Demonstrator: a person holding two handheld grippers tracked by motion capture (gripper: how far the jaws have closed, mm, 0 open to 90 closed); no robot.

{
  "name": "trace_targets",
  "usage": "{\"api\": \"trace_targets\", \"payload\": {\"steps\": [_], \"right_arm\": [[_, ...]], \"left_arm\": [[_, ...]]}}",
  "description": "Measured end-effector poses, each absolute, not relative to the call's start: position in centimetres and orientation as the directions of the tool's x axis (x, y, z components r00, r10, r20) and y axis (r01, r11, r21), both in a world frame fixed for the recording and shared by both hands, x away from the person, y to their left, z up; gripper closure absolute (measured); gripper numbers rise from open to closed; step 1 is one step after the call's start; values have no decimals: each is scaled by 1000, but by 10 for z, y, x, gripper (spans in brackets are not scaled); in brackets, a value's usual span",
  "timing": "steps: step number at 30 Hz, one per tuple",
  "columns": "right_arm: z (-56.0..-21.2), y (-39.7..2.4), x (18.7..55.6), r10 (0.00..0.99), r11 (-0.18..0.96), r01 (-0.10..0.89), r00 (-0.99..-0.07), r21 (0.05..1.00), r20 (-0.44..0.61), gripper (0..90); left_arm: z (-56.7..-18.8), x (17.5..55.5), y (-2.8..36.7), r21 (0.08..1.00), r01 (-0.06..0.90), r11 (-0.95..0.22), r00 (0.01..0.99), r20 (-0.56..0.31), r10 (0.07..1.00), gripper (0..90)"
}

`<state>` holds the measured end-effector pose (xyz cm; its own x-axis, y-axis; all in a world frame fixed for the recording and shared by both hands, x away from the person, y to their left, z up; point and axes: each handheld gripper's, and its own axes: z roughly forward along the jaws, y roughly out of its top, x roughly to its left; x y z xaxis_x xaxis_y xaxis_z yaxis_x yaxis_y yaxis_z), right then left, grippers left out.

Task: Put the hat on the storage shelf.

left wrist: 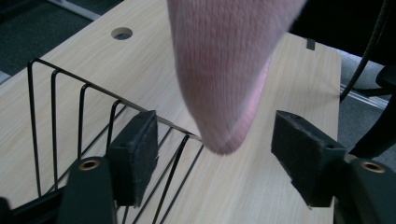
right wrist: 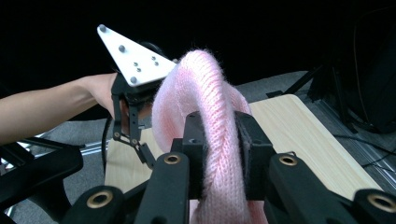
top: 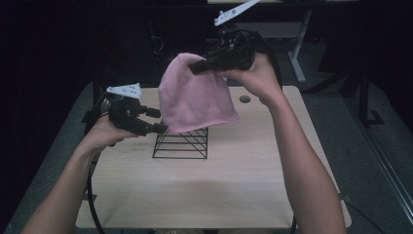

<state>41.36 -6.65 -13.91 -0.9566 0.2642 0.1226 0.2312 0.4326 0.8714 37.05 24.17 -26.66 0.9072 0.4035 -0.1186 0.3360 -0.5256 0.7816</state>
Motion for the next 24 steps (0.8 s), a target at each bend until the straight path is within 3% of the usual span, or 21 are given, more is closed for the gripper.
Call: {"api": "trace_targets", "payload": {"steps": [2,5,7,9,11,24], "right_arm": [[-139,-64,414,260,435,230,-958,871,123,757],[-140,-55,418,243,438,220,-963,872,121,757],[-140,-53,418,241,440,221,-963,871,123,757],[-142,-50,421,240,442,225,-963,869,127,756],[-143,-48,422,237,439,225,-963,870,130,756],[-155,-43,441,281,419,265,-947,868,154,755]], "left_arm": [[-267,373,243,779,340,-527,911,-131,392,353],[-268,376,246,771,348,-534,917,-160,366,545],[-268,377,247,771,345,-536,918,-158,364,585],[-268,377,250,768,337,-544,922,-152,356,741],[-268,378,252,766,339,-546,920,-147,364,790],[-264,392,268,736,384,-557,875,-97,475,824]]}}
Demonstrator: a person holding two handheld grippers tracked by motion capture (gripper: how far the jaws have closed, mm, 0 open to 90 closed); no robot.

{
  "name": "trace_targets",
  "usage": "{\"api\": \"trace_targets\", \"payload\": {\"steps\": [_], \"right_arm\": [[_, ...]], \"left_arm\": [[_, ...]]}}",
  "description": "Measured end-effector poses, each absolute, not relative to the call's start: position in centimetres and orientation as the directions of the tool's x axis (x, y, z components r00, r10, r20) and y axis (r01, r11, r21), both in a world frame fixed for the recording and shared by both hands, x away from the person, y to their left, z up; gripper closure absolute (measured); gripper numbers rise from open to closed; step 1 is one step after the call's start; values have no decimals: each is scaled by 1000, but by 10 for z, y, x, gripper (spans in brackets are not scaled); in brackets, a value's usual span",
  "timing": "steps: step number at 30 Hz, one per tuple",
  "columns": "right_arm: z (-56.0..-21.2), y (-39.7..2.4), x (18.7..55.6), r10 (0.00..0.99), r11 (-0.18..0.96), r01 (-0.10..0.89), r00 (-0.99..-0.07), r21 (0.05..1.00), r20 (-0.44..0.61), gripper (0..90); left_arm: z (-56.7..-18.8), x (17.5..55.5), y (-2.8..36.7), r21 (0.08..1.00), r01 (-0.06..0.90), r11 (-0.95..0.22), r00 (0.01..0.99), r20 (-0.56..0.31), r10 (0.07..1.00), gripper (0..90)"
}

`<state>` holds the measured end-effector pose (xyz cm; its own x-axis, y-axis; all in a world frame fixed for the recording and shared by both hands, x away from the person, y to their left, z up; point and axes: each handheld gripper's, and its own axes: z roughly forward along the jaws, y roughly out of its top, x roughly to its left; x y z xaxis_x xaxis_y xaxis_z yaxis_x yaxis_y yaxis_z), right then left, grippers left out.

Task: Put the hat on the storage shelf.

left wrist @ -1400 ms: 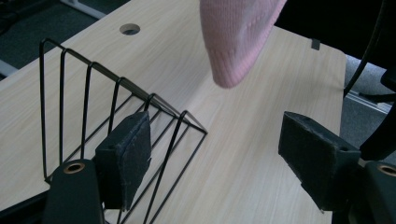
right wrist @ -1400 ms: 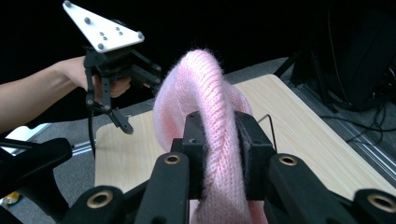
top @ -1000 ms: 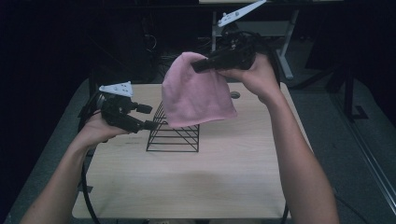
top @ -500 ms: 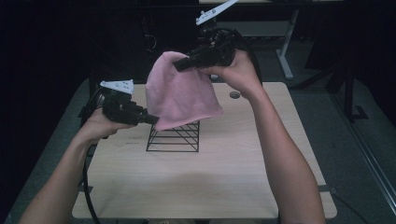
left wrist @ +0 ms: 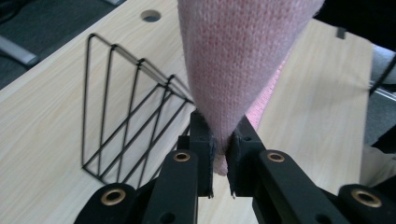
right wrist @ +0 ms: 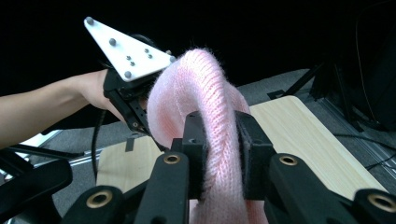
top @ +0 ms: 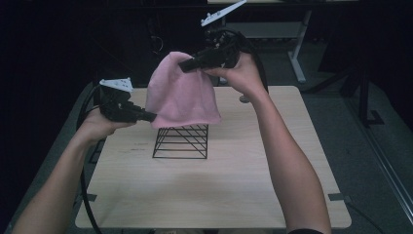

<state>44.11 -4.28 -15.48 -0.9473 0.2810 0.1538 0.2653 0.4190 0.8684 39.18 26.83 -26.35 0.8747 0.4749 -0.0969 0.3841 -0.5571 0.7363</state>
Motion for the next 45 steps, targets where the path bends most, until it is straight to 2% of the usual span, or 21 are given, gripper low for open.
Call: {"api": "trace_targets", "payload": {"steps": [16,31,40,45], "right_arm": [[-176,-36,461,296,411,301,-937,860,186,756],[-188,-35,456,271,418,313,-939,853,212,752],[-191,-26,450,247,445,299,-947,844,206,750],[-197,-20,446,235,453,289,-951,843,200,749]], "left_arm": [[-277,409,273,701,423,-574,840,-66,538,824],[-282,404,273,672,403,-622,851,-25,525,825],[-294,400,276,666,421,-616,847,-45,530,824],[-298,399,277,655,414,-633,848,-24,530,824]]}}
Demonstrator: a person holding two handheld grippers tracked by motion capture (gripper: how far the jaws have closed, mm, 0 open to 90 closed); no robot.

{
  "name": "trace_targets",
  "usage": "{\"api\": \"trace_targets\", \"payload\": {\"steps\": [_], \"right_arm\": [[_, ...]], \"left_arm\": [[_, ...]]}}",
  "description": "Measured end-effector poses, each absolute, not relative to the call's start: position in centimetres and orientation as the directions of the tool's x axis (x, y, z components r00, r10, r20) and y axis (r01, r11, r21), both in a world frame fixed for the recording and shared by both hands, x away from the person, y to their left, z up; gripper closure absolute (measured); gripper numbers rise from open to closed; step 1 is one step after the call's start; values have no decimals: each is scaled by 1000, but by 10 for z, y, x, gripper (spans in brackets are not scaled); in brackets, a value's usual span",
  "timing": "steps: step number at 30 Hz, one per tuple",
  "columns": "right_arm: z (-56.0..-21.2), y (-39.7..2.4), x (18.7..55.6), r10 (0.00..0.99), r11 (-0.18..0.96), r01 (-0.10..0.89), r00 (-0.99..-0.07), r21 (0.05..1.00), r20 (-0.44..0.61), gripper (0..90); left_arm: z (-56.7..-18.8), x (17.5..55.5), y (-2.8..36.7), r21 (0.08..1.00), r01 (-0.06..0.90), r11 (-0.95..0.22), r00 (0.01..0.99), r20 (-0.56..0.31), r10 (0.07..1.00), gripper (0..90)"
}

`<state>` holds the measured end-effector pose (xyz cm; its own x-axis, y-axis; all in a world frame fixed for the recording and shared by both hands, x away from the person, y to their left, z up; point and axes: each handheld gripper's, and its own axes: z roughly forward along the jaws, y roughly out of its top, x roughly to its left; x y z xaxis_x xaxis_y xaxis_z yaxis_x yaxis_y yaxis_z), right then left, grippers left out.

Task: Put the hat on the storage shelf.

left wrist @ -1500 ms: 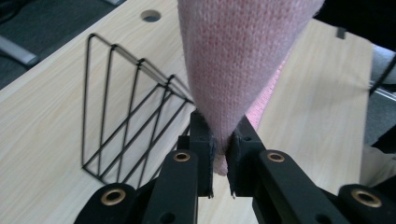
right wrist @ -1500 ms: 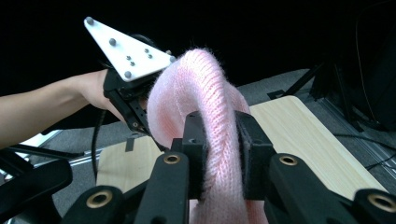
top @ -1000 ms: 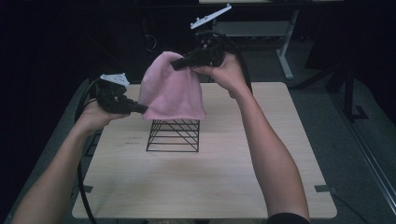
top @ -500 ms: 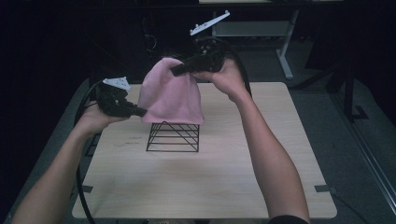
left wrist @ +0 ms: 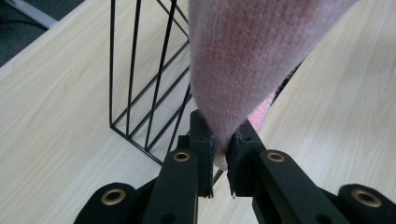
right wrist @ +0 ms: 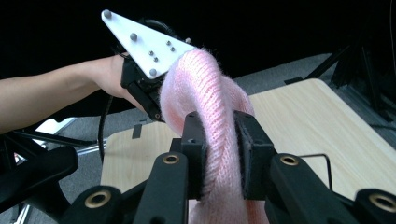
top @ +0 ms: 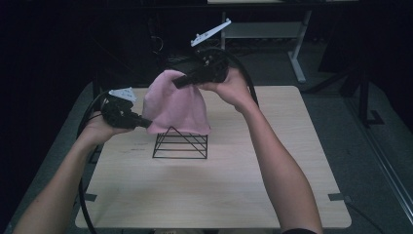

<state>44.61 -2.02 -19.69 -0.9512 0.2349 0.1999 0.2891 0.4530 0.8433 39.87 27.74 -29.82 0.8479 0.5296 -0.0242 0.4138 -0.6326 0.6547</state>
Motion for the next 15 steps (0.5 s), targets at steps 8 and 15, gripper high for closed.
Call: {"api": "trace_targets", "payload": {"steps": [8,15], "right_arm": [[-215,-23,447,243,452,319,-943,833,230,747],[-222,-23,446,241,456,330,-940,827,243,746]], "left_arm": [[-309,397,280,636,421,-647,846,-18,533,823],[-319,396,278,635,426,-645,845,-24,535,823]]}}
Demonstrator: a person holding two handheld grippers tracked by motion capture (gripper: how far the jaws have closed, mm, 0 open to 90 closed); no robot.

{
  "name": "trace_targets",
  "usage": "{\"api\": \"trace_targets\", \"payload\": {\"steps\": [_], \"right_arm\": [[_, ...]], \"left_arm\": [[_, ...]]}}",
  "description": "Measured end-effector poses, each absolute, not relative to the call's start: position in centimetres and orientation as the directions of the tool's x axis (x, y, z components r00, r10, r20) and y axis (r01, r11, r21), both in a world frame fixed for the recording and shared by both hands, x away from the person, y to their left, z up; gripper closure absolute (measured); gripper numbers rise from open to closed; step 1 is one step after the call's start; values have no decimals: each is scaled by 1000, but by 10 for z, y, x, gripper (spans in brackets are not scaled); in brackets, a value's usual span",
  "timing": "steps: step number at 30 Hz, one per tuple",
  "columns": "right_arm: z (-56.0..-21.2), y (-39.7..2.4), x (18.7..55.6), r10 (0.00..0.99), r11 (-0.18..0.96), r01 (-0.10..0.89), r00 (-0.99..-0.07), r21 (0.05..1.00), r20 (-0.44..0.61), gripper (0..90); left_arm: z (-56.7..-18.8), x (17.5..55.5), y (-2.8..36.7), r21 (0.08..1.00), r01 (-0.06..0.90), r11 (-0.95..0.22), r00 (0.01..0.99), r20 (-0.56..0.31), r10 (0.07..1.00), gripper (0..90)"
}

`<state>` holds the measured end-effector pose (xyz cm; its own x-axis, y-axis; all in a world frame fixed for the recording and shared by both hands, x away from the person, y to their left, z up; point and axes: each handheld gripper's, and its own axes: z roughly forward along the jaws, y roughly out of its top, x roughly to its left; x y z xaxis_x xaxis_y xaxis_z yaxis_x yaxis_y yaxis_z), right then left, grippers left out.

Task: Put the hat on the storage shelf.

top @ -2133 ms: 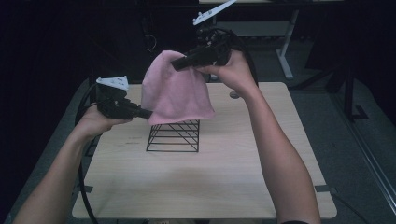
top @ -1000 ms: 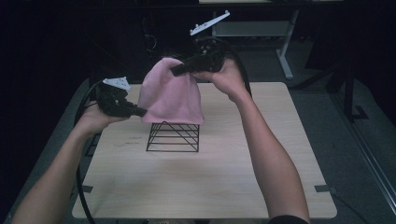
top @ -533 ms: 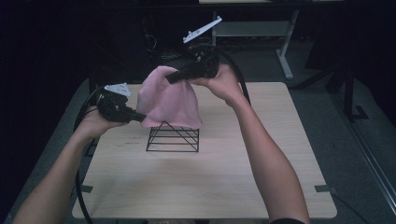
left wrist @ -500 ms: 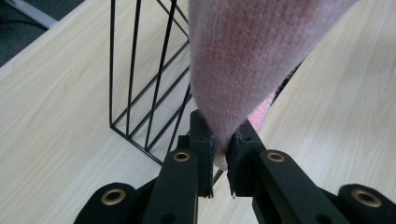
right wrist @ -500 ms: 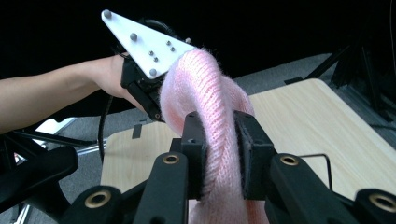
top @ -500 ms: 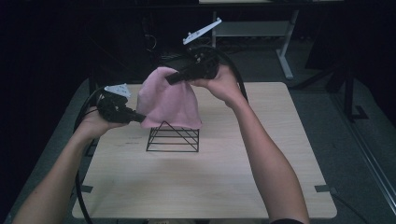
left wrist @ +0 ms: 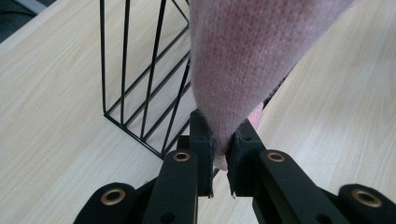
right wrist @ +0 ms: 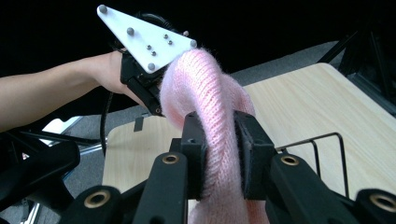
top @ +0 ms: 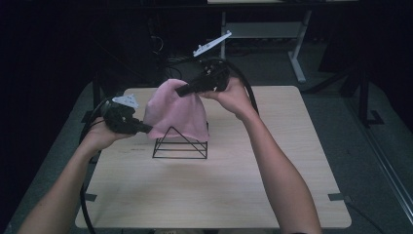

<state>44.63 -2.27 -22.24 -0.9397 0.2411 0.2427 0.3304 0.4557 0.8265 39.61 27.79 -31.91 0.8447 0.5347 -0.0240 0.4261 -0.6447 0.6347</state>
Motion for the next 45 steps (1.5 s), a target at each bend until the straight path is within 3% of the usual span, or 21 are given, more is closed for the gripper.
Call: {"api": "trace_targets", "payload": {"steps": [10,36,45], "right_arm": [[-242,-20,448,231,466,343,-937,816,262,741],[-290,-13,445,222,498,395,-919,772,327,735],[-304,-11,446,211,497,410,-912,764,352,732]], "left_arm": [[-331,397,271,572,431,-698,843,21,538,820],[-378,400,276,520,489,-700,832,-37,554,820],[-385,399,271,473,462,-751,849,12,529,818]]}}
